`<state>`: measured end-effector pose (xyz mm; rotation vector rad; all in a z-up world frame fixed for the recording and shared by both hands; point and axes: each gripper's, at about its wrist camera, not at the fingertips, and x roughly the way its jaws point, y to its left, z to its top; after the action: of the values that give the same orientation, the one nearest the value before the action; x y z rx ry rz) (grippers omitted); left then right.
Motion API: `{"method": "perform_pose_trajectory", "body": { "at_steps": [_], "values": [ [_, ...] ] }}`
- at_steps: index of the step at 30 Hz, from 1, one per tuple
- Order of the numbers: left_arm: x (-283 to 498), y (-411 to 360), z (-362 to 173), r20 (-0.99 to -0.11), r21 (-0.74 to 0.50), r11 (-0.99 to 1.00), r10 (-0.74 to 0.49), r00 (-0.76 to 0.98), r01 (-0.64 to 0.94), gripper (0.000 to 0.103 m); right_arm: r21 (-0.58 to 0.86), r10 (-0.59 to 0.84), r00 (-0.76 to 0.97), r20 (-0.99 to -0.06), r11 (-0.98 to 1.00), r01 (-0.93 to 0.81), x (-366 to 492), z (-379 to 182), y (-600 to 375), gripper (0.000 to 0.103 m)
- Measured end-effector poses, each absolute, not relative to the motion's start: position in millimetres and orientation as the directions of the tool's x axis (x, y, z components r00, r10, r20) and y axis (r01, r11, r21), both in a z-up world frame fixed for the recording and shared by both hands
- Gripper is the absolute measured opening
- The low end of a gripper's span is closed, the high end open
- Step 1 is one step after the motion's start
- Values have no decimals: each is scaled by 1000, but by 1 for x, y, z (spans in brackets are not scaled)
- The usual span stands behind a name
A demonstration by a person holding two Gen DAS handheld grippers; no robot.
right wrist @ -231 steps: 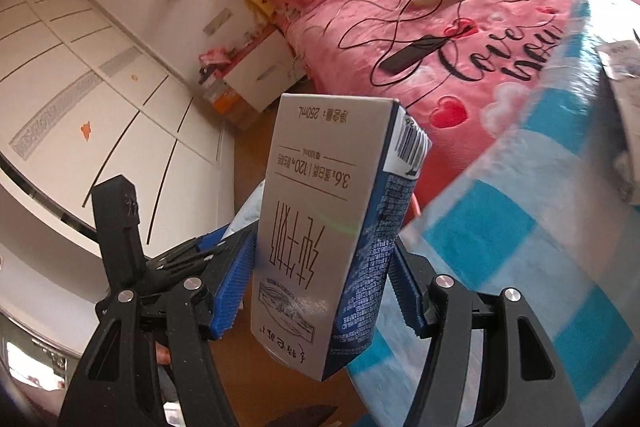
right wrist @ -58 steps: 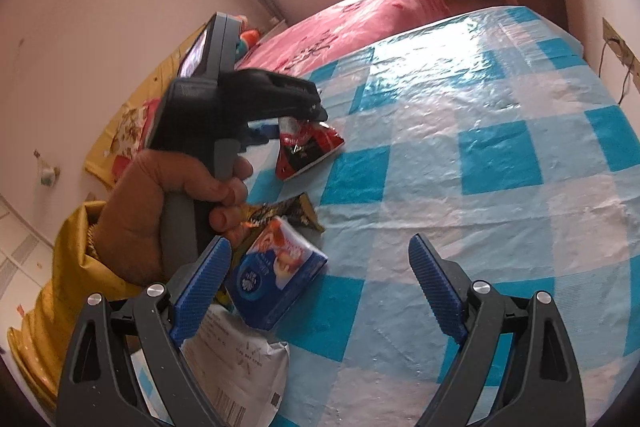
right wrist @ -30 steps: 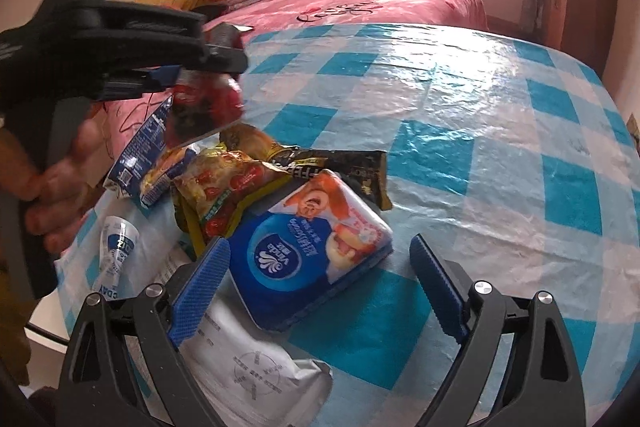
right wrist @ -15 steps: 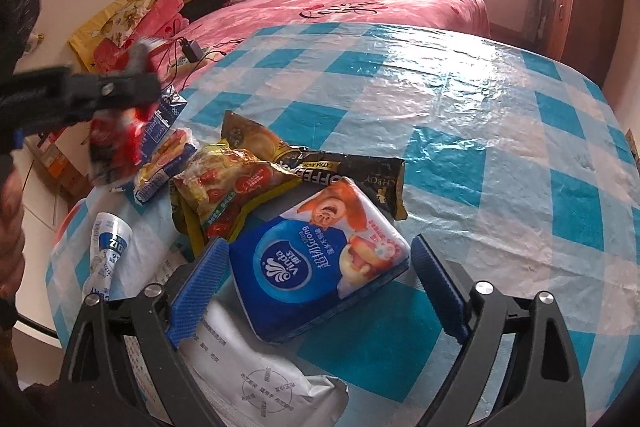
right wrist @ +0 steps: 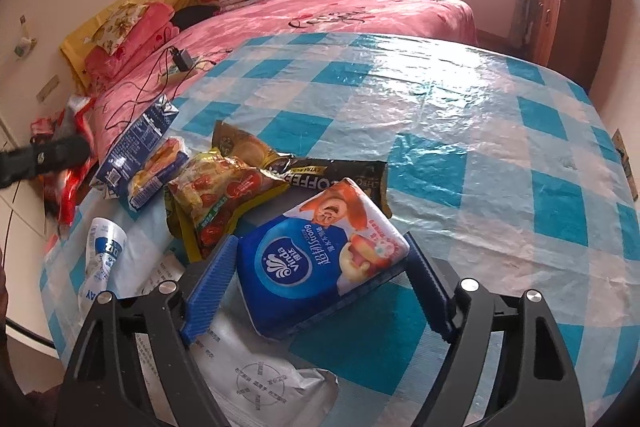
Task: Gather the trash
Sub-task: 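Grasp the blue Vinda tissue pack with the right tool while the left tool holds the wrappers, then carry both tools over the orange bucket and open them to drop the trash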
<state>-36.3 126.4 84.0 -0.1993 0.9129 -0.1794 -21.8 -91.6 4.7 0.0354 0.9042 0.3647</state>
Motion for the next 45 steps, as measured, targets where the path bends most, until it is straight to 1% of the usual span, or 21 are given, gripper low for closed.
{"method": "perform_pose_trajectory", "body": {
  "at_steps": [10, 16, 23, 35, 42, 45],
  "values": [
    [-62, 138, 78, -757, -294, 952, -286, 587, 84, 40, 183, 292, 614, -733, 955, -235, -33, 12, -101, 82],
    [-73, 147, 72, -762, -302, 950, -288, 581, 75, 40, 216, 287, 626, -725, 958, -190, -38, 20, -110, 82],
    [-91, 170, 67, -763, -321, 946, -291, 578, 53, 40, 242, 304, 639, -707, 952, -186, -50, 37, -111, 82],
    [-113, 209, 56, -769, -347, 938, -282, 574, -3, 40, 230, 344, 649, -678, 938, -257, -76, 69, -76, 82],
    [-128, 240, 46, -776, -363, 930, -269, 571, -54, 40, 230, 411, 605, -682, 906, -356, -89, 76, -29, 82],
    [-135, 255, 43, -773, -376, 923, -263, 577, -83, 40, 255, 466, 567, -680, 874, -413, -94, 79, -5, 82]
  ]
}}
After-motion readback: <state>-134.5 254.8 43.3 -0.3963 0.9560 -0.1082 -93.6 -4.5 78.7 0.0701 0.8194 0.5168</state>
